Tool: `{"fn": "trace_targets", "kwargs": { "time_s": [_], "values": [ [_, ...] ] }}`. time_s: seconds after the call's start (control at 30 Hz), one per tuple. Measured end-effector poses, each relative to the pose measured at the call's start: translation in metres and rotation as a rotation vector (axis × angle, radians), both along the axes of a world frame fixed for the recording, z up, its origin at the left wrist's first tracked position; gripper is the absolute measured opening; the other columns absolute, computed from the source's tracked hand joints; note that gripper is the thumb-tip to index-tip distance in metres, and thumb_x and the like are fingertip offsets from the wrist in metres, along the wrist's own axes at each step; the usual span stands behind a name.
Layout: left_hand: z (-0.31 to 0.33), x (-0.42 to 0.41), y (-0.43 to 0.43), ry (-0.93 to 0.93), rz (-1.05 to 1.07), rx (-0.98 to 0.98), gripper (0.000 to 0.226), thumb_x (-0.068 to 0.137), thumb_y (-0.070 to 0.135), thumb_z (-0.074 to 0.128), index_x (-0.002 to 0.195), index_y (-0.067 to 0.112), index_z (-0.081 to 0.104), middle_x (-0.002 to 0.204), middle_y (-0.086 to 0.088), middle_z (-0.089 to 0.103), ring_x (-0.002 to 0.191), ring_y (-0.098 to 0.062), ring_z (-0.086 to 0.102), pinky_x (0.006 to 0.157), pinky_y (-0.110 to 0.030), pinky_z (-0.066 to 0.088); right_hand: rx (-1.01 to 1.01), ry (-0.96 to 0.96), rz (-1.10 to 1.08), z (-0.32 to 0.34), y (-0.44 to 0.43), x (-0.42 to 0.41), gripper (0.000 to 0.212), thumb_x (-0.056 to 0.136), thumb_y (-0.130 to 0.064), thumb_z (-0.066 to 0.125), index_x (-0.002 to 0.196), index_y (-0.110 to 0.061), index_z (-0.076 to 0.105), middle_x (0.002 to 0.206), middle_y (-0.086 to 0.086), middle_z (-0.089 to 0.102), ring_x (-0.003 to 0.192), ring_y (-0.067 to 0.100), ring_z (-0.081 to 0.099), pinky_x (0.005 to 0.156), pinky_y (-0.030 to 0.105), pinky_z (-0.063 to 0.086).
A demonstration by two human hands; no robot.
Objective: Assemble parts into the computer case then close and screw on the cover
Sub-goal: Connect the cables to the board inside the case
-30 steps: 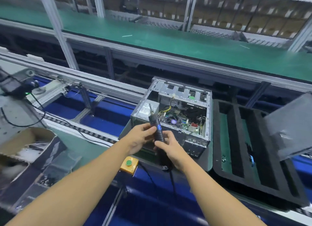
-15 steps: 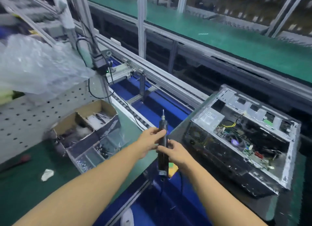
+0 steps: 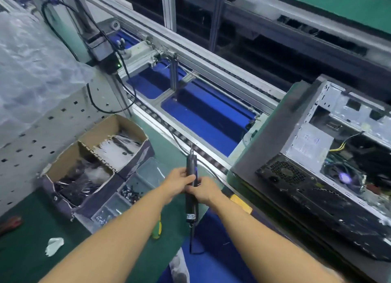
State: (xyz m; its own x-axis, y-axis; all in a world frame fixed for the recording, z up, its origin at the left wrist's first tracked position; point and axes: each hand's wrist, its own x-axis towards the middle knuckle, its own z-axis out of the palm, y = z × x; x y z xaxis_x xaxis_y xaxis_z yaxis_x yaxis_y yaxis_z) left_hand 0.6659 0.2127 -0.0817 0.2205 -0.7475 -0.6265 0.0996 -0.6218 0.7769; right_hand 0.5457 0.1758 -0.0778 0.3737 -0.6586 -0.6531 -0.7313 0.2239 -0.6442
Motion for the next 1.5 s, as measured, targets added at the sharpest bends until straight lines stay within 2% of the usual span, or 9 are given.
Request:
{"fn": "trace_targets", "kwargs": {
  "time_s": [0.2,0.53,0.7,0.83,1.07,1.2,1.3,1.37,1.5],
  "values": [
    [-0.051,0.031,-0.001,-0.211,-0.055,0.189,0.029,0.090,0.015,0.067,0.118,0.007,0.066,0.109,-0.012,0.072,0.103,-0.030,0.067,0.093,-0.043,0.053,-0.031,0.208,0.128,-0.038,0.001,0.037,0.026,0.088,-0.036,0.073,0.097,-0.017,0.057,0.101,0.013,0.069,0.095,0.032,0.067,0.079,0.037,0.053],
    [-0.044,0.037,-0.002,-0.831,-0.396,0.232,0.023,0.092,0.036,0.059,0.101,0.015,0.064,0.092,-0.008,0.067,0.084,-0.030,0.064,0.067,-0.034,0.047,-0.057,0.317,0.166,-0.051,0.007,0.052,0.037,0.090,-0.038,0.069,0.108,-0.007,0.060,0.114,0.017,0.066,0.100,0.033,0.066,0.078,0.037,0.051],
    [-0.031,0.033,-0.008,-0.638,-0.234,0.093,0.041,0.099,0.050,0.043,0.080,0.023,0.068,0.079,0.002,0.069,0.077,-0.023,0.064,0.068,-0.031,0.048,-0.105,0.223,0.062,-0.015,-0.011,0.026,0.040,0.096,-0.036,0.063,0.127,-0.011,0.055,0.118,0.008,0.061,0.101,0.026,0.062,0.080,0.032,0.049],
    [-0.002,0.003,-0.025,-0.514,-0.141,-0.011,0.045,0.099,0.045,0.039,0.070,0.029,0.069,0.063,0.009,0.061,0.065,-0.013,0.058,0.058,-0.027,0.038,-0.191,0.107,-0.090,0.028,-0.023,-0.008,0.022,0.096,-0.031,0.060,0.114,-0.019,0.059,0.098,-0.003,0.062,0.075,0.016,0.059,0.061,0.028,0.044],
    [0.088,-0.089,-0.077,-0.367,-0.183,-0.363,0.033,0.098,0.011,0.038,0.103,0.028,0.066,0.087,0.001,0.069,0.079,-0.014,0.064,0.071,-0.025,0.051,-0.346,-0.078,-0.321,0.105,-0.049,-0.089,0.012,0.098,-0.037,0.058,0.103,-0.027,0.060,0.099,-0.002,0.070,0.091,0.018,0.065,0.075,0.030,0.047],
    [0.139,-0.157,-0.092,-0.350,-0.213,-0.549,0.038,0.090,0.003,0.044,0.101,0.033,0.066,0.092,0.010,0.067,0.079,0.005,0.058,0.064,-0.008,0.042,-0.457,-0.166,-0.411,0.146,-0.064,-0.154,0.009,0.100,-0.036,0.059,0.101,-0.027,0.057,0.076,-0.004,0.065,0.064,0.012,0.057,0.060,0.027,0.040],
    [0.164,-0.207,-0.100,-0.419,-0.270,-0.643,0.032,0.093,0.010,0.047,0.107,0.031,0.067,0.096,0.014,0.065,0.079,0.002,0.056,0.065,-0.018,0.041,-0.522,-0.189,-0.453,0.167,-0.069,-0.208,0.004,0.096,-0.031,0.057,0.092,-0.030,0.055,0.071,-0.004,0.065,0.053,0.000,0.053,0.051,0.017,0.037],
    [0.176,-0.238,-0.107,-0.448,-0.373,-0.715,0.028,0.095,0.012,0.049,0.107,0.031,0.066,0.095,0.017,0.064,0.078,0.006,0.055,0.064,-0.010,0.038,-0.563,-0.158,-0.451,0.179,-0.070,-0.247,0.005,0.094,-0.029,0.056,0.090,-0.032,0.055,0.071,-0.004,0.065,0.055,-0.002,0.054,0.048,0.014,0.035],
    [0.186,-0.287,-0.127,-0.477,-0.786,-0.725,0.021,0.096,0.024,0.055,0.112,0.035,0.062,0.097,0.019,0.067,0.086,0.002,0.061,0.074,-0.017,0.047,-0.549,-0.026,-0.381,0.190,-0.072,-0.332,0.007,0.092,-0.028,0.059,0.093,-0.034,0.058,0.091,-0.005,0.070,0.084,0.016,0.066,0.067,0.027,0.049]
  ]
}}
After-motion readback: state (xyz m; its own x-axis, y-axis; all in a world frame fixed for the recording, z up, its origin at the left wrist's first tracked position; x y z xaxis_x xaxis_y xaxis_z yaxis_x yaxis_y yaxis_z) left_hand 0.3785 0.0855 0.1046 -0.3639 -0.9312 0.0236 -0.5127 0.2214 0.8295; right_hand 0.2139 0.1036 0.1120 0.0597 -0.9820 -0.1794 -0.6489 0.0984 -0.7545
